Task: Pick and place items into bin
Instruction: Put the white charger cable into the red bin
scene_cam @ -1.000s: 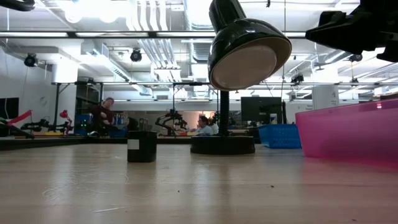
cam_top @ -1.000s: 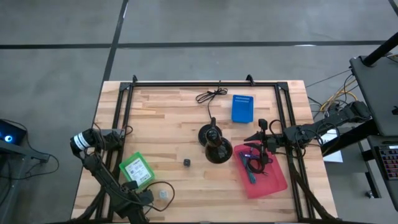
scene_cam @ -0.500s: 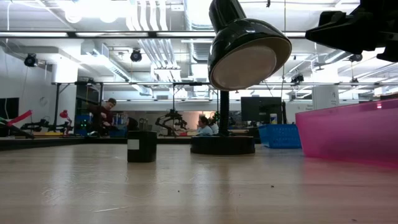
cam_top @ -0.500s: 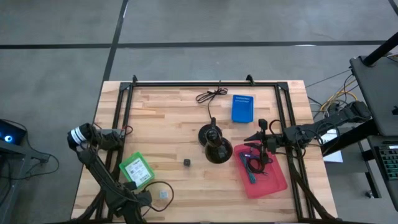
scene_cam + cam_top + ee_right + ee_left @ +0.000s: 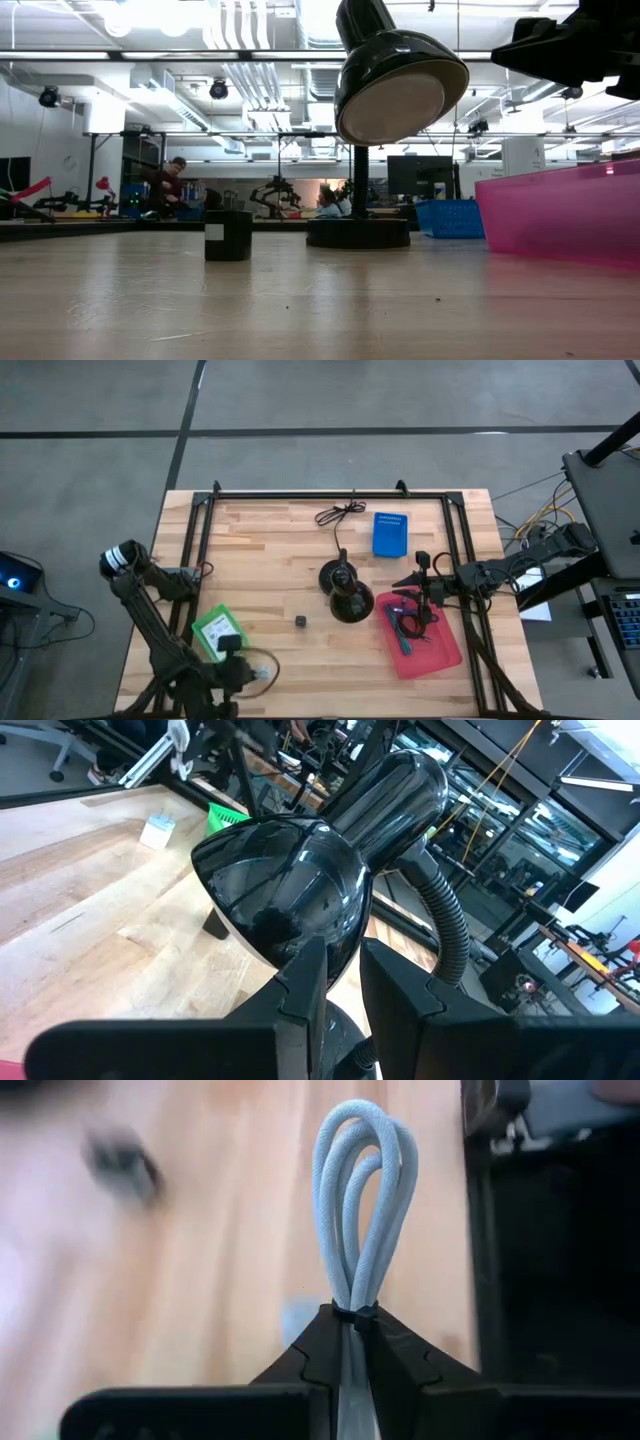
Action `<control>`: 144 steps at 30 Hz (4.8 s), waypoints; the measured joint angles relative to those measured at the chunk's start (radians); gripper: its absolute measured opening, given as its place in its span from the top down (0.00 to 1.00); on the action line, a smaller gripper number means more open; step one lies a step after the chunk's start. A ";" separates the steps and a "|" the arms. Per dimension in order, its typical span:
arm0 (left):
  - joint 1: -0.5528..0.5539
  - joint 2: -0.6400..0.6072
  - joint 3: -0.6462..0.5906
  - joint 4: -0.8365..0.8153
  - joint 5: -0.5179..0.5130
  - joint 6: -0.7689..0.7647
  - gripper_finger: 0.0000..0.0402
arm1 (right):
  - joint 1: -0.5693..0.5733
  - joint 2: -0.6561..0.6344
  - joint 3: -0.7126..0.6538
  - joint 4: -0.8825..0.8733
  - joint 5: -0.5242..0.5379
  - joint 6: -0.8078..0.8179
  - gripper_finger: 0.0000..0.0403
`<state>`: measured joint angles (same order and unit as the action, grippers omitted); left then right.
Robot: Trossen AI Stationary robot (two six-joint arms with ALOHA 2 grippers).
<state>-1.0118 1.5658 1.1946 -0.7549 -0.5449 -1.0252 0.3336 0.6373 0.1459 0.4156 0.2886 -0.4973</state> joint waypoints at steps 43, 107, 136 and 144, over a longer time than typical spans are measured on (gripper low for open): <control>0.313 0.058 -0.041 0.539 -0.372 0.909 0.96 | 0.142 0.325 0.034 0.467 -0.360 -0.059 0.73; 0.428 0.246 -0.043 1.043 -0.226 1.268 0.96 | 0.151 1.001 0.556 0.454 -0.068 -0.121 0.62; 0.458 0.248 -0.043 1.080 -0.155 1.269 0.92 | 0.151 1.000 0.556 0.447 -0.055 -0.098 0.95; 0.463 0.248 -0.043 1.070 -0.116 1.269 0.75 | 0.154 0.982 0.555 0.415 -0.051 -0.074 0.96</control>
<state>-0.5484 1.8133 1.1519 0.3153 -0.6613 0.2441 0.4872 1.6192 0.7010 0.8302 0.2378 -0.5708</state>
